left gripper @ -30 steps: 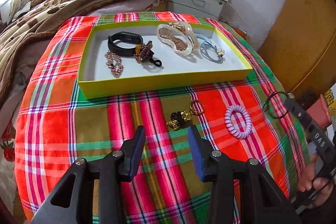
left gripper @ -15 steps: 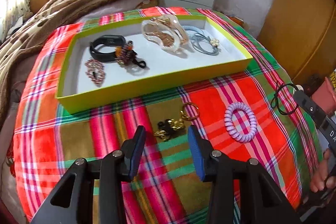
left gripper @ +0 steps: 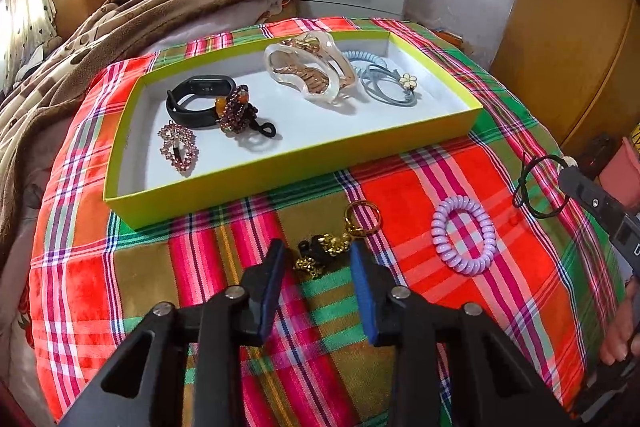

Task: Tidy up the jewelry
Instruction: 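Grasp the gold flower hair clip with the left gripper while the right gripper holds the black tie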

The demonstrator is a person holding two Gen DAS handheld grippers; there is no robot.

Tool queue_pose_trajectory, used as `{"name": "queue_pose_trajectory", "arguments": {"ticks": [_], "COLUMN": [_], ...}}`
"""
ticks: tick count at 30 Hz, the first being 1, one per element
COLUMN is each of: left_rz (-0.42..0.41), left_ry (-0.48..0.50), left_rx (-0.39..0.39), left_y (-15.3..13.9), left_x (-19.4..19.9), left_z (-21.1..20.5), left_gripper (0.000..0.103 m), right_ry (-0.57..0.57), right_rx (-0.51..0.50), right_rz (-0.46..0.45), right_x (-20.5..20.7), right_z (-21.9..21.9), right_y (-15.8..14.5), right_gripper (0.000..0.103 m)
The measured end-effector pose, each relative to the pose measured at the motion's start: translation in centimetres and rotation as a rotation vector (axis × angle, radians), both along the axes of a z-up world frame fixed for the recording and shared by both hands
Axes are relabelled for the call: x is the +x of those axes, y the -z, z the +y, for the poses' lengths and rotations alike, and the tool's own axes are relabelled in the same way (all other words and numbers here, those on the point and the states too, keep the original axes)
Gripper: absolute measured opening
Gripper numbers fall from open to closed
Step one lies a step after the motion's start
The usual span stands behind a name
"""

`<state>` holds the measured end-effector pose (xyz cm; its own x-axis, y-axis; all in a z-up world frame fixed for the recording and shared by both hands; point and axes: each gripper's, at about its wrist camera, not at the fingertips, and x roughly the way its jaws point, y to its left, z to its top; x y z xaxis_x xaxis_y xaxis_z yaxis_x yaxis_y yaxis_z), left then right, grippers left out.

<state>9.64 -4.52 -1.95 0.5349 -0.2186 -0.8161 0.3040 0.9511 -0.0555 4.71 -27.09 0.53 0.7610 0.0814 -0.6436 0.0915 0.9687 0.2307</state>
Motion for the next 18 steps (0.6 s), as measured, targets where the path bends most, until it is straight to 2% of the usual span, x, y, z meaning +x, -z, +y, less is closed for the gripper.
{"name": "queue_pose_trajectory", "arguments": {"ticks": [10,18], "left_rz": [-0.014,-0.028], "left_ry": [0.004,-0.005], "left_rx": [-0.001,-0.032], "left_y": [-0.3,-1.4], "left_x": [-0.2,-0.3], "left_z": [0.2,1.0], "left_gripper": [0.023,0.021], "right_ry": [-0.003,-0.008], "right_rx": [-0.006,-0.013], "right_rz": [0.004,-0.015], "right_x": [0.4,0.9], "right_z": [0.3,0.8], "right_y": [-0.1,-1.0], "right_gripper": [0.017,0.017]}}
